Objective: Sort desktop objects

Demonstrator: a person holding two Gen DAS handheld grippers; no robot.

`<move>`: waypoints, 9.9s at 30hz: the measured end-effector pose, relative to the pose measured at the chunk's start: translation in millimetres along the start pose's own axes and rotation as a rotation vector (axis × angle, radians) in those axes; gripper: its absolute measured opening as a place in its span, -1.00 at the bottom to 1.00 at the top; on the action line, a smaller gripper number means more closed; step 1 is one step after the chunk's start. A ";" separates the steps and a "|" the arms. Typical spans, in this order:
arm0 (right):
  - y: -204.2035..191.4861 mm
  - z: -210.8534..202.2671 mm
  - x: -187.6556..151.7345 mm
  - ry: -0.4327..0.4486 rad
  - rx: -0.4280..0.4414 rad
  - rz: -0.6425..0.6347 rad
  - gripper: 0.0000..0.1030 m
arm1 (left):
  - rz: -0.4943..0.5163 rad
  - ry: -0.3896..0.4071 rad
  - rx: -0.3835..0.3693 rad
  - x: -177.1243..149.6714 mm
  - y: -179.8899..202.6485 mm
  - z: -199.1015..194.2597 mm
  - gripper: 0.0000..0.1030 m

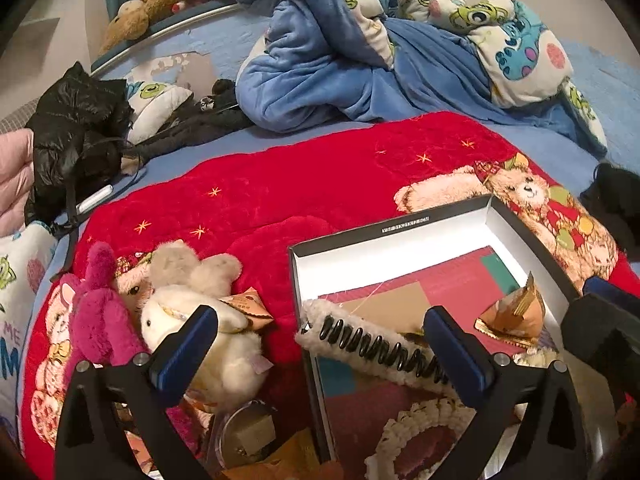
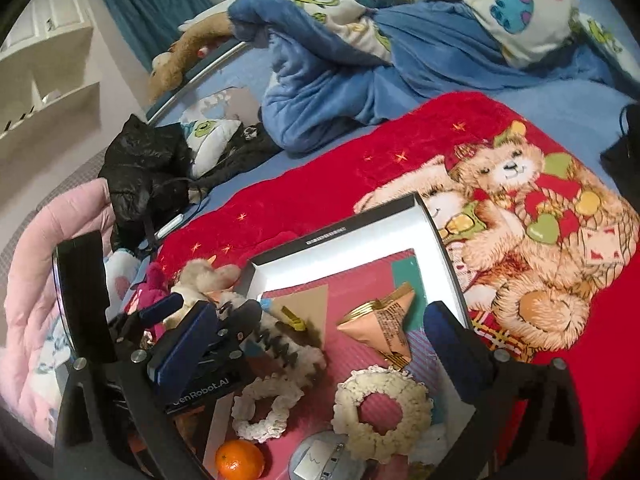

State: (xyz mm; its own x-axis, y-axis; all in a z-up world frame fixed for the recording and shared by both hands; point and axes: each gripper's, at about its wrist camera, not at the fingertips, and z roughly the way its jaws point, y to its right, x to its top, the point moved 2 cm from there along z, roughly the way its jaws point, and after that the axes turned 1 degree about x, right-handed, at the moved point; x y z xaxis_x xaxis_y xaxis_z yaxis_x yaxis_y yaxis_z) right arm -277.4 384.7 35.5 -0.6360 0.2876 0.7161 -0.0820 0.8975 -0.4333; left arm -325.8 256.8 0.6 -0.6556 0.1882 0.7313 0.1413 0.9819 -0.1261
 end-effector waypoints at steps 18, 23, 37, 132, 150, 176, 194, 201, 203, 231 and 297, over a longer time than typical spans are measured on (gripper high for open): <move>-48.2 -34.3 9.9 0.057 0.028 -0.042 1.00 | -0.043 0.084 0.017 4.5 -48.8 -82.1 1.00; -93.5 -41.3 11.6 0.062 0.090 -0.057 1.00 | -0.063 0.090 0.083 -7.0 -99.5 -112.9 1.00; -247.2 -30.8 -32.5 -0.010 0.160 -0.214 1.00 | -0.214 0.062 0.224 -70.6 -268.8 -179.5 1.00; -245.1 117.5 -101.9 -0.381 0.078 -0.329 -0.84 | -0.140 -0.103 -0.224 -116.8 -263.4 -49.3 -0.99; -238.6 123.0 -106.2 -0.427 0.099 -0.273 -0.61 | 0.033 -0.065 -0.176 -127.6 -226.6 -55.1 -0.02; -232.8 133.7 -117.6 -0.454 0.084 -0.294 -0.45 | -0.011 -0.098 -0.190 -147.1 -232.0 -41.0 -0.08; -235.2 132.0 -117.6 -0.445 0.076 -0.306 -0.48 | -0.061 -0.062 -0.171 -154.9 -243.7 -53.3 -0.80; -238.3 130.5 -117.7 -0.431 0.073 -0.322 -0.52 | -0.046 -0.047 -0.137 -153.3 -243.3 -58.4 -0.83; -238.6 130.3 -117.4 -0.429 0.074 -0.323 -0.54 | -0.044 -0.038 -0.128 -152.0 -244.0 -61.2 -0.84; -262.8 62.7 -77.1 -0.252 0.141 -0.342 -0.65 | -0.112 0.115 -0.084 -113.3 -240.0 -127.8 -0.84; 31.5 -14.8 -25.7 -0.184 -0.130 -0.059 -0.64 | 0.150 0.026 -0.312 -91.0 41.2 -84.0 -0.84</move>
State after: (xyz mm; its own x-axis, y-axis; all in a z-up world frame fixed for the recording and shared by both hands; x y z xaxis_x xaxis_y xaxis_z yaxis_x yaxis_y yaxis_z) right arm -252.2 410.5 11.5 -0.7635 0.1776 0.6209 -0.0318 0.9499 -0.3108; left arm -198.0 278.4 -14.9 -0.5916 0.3258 0.7375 0.4574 0.8889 -0.0258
